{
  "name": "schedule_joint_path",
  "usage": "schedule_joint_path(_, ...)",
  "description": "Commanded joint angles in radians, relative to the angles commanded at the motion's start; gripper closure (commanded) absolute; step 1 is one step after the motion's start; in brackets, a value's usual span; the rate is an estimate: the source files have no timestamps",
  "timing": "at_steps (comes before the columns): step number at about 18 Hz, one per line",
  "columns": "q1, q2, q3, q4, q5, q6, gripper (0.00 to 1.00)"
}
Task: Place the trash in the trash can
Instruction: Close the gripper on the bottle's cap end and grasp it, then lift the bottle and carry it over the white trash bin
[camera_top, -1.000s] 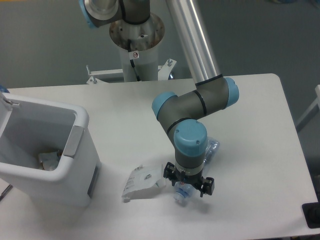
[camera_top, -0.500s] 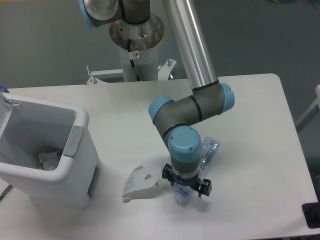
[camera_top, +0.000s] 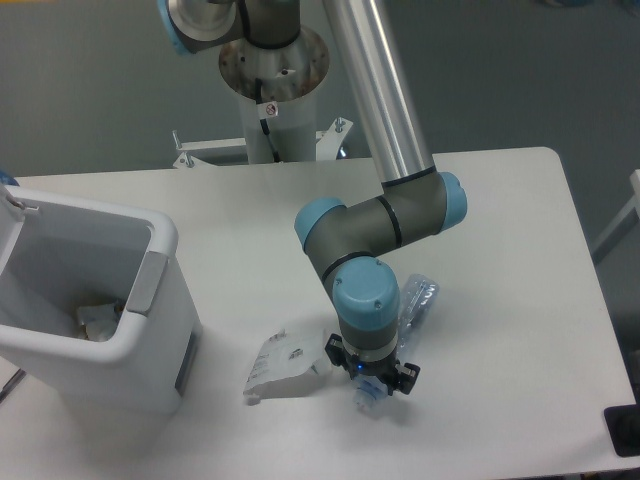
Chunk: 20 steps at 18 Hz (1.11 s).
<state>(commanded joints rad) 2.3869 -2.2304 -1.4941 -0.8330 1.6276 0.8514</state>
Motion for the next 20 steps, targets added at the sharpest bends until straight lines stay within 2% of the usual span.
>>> schedule_joint_path(3,0.003,0.012,0.032,0.002,-0.006,-0.017,0.77)
schedule_joint_path(7,0.026,0.04,0.129,0.002,-0.041,-0.126,0.77)
schedule_joint_path(14,0.071,0.106,0.276,0.003,-0.303,-0.285,0.76)
schedule_joint_path(17,0.072,0.14,0.311,0.006,-0.463,-0.32,0.75)
schedule_joint_path(20,0.069,0.181,0.342,0.006,-0.567,-0.359,0.75)
